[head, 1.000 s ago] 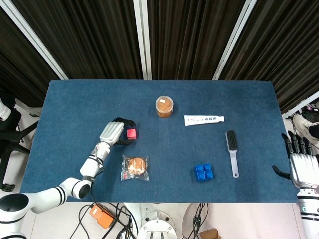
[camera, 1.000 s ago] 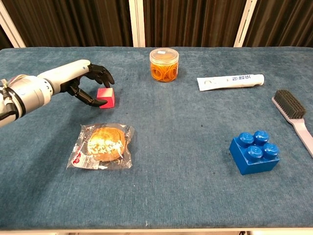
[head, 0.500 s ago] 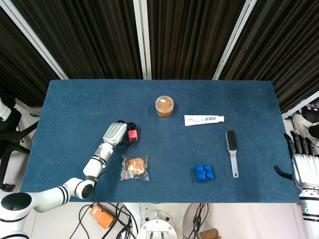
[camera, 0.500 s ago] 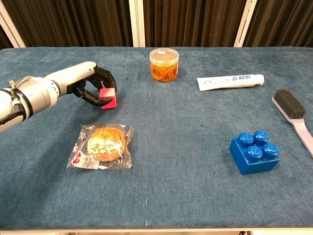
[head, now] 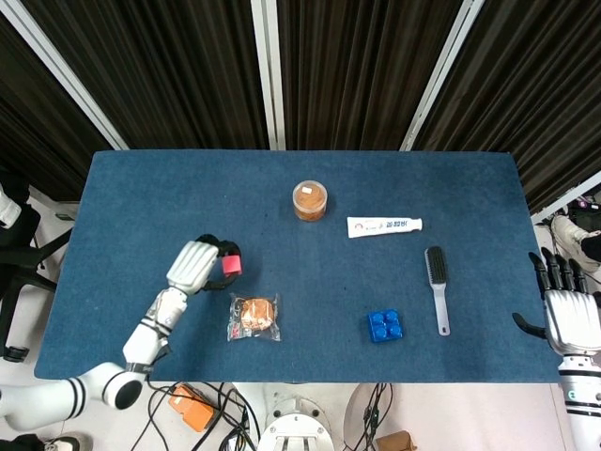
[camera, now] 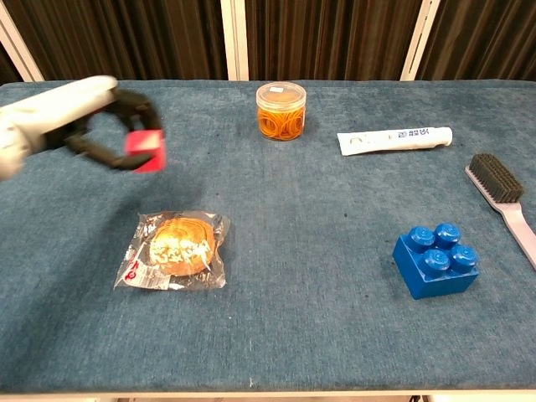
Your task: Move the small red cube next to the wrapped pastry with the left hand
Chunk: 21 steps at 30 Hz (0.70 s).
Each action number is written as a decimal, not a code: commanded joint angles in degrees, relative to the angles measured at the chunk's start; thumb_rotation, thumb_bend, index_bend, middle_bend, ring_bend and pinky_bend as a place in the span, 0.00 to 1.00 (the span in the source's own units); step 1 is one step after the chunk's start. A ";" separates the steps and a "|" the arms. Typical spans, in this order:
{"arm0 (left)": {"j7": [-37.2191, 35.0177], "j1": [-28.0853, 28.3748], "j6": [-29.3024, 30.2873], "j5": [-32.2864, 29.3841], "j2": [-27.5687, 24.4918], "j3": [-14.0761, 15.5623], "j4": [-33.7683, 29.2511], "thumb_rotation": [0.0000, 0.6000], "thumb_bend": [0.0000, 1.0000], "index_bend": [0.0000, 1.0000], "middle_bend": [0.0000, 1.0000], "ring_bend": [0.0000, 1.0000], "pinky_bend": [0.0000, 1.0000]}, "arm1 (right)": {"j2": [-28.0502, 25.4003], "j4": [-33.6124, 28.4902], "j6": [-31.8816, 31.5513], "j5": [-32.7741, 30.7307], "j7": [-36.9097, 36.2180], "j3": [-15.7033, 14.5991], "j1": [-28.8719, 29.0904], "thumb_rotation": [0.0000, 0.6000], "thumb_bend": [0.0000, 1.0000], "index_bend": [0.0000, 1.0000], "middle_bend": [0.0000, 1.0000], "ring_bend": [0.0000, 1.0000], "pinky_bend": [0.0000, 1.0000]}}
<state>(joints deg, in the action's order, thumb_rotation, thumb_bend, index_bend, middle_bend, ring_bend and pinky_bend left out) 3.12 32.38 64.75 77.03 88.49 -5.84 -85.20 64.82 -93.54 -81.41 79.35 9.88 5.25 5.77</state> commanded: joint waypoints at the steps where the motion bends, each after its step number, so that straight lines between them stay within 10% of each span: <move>1: 2.67 -5.49 4.60 2.25 -4.50 5.33 -5.69 1.00 0.47 0.52 0.52 0.45 0.29 | 0.41 0.00 0.46 -0.30 0.82 -0.03 0.29 1.00 0.30 0.00 0.00 0.00 0.00; 16: 3.31 -9.17 5.25 9.73 -1.66 11.34 -1.95 1.00 0.46 0.51 0.51 0.44 0.29 | 0.60 -0.18 1.11 -1.02 1.46 0.02 0.66 1.00 0.30 0.00 0.00 0.00 0.00; 21: 2.88 -8.84 3.14 9.60 -1.83 11.46 -0.91 1.00 0.31 0.34 0.38 0.33 0.26 | 0.40 -0.10 1.01 -0.88 0.98 -0.02 0.59 1.00 0.30 0.00 0.00 0.00 0.00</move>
<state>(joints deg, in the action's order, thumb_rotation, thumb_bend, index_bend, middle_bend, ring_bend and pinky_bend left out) 6.05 23.41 68.43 86.65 86.77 5.59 -86.41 65.22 -93.64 -80.40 78.47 10.86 5.23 6.35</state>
